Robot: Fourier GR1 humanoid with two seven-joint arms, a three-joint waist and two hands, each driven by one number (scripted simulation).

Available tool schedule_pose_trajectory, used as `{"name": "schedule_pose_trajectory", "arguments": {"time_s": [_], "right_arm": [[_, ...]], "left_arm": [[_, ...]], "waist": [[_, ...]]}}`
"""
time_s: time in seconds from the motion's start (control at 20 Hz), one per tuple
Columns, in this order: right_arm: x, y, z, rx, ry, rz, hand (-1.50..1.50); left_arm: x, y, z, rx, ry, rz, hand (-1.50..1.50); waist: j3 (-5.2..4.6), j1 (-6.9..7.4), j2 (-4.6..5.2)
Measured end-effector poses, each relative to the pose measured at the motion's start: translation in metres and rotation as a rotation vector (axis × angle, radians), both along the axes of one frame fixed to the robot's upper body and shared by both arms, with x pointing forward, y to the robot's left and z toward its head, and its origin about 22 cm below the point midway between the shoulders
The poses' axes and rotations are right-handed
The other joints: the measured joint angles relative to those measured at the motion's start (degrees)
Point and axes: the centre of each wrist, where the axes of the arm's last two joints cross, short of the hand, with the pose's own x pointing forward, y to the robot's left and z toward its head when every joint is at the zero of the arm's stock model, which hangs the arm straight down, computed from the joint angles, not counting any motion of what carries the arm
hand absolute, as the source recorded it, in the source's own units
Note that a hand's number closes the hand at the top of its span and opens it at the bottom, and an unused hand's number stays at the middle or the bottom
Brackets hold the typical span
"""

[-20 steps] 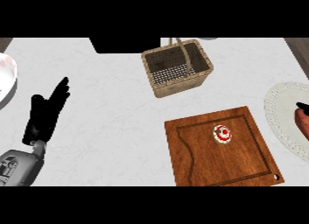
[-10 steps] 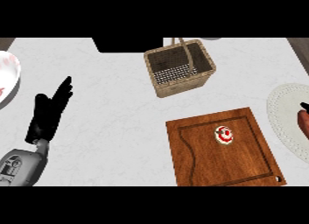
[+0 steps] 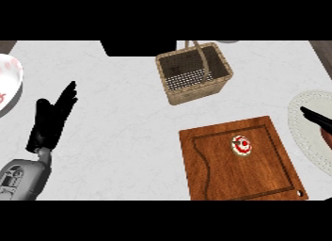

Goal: Pick the cupcake from the cutting board and place it in the basket

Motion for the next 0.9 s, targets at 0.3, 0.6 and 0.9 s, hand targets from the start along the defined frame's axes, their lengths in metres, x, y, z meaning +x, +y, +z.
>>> {"name": "schedule_pose_trajectory", "arguments": {"time_s": [0.3,0.6,0.9], "right_arm": [[0.006,0.018,-0.025,0.012,0.018,0.015,-1.5],[0.026,0.031,-0.04,0.004,0.017,0.009,-1.5],[0.036,0.048,-0.062,0.008,0.008,0.013,-1.5]], "left_arm": [[0.005,0.0,-0.002,-0.004,0.002,-0.007,0.0],[-0.004,-0.004,-0.005,0.006,0.001,-0.006,0.0],[-0.001,-0.004,-0.002,0.004,0.001,-0.007,0.0]], "waist": [[0.01,-0.04,0.02],[0.01,0.11,0.02],[0.02,0.09,0.0]]}}
